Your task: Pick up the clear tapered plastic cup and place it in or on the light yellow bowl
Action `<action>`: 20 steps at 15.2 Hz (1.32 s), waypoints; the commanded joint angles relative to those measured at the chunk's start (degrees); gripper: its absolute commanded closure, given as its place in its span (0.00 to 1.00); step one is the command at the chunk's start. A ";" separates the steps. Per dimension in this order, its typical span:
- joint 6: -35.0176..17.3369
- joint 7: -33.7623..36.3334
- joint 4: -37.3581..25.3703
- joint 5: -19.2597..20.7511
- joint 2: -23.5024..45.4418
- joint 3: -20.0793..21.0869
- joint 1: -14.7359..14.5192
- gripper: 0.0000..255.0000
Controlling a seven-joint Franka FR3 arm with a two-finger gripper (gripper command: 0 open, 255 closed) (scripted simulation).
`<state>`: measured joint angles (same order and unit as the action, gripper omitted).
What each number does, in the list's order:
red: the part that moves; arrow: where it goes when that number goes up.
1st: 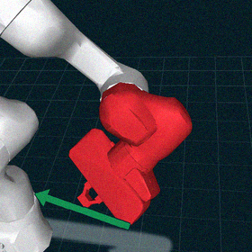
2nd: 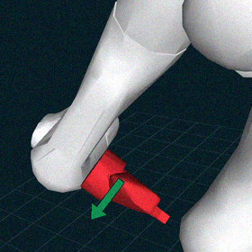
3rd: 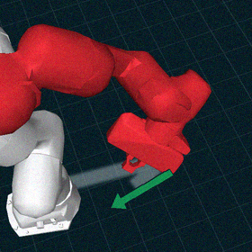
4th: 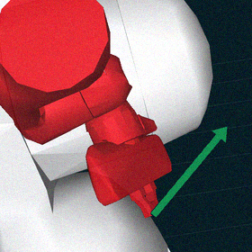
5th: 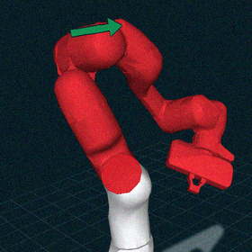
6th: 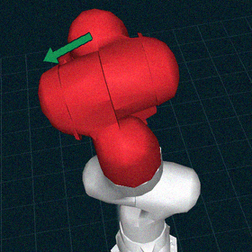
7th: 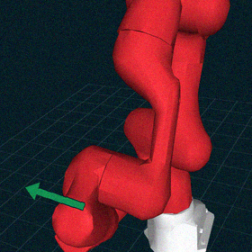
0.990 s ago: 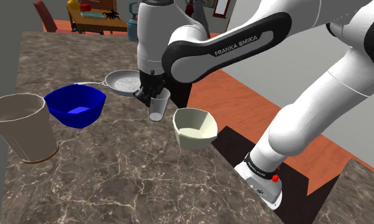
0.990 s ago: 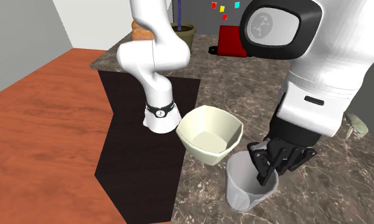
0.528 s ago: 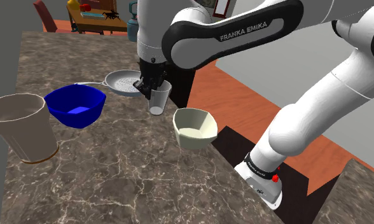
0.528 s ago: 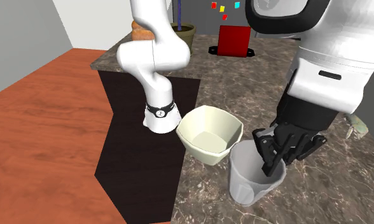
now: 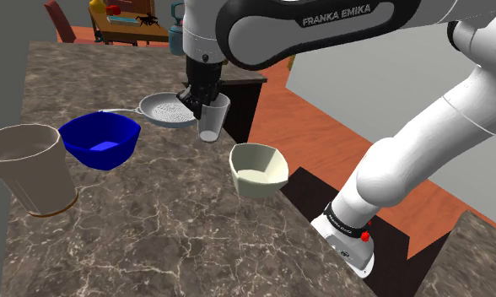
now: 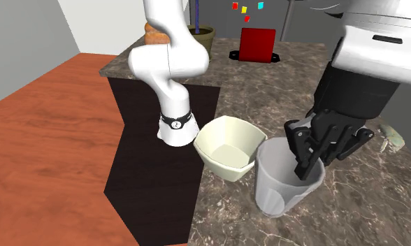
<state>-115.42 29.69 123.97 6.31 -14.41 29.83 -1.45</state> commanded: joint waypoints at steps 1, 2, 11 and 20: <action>1.51 -0.55 -1.24 -0.23 -0.35 -0.25 0.03 1.00; 2.26 -0.75 -1.89 -0.32 -0.49 -0.33 0.03 1.00; 9.00 -2.21 -8.23 -0.80 -1.08 -0.85 0.13 1.00; 14.65 -5.19 -1.18 -6.19 -14.95 -3.69 -2.93 1.00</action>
<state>-101.48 24.89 121.41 0.90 -27.11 26.61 -3.82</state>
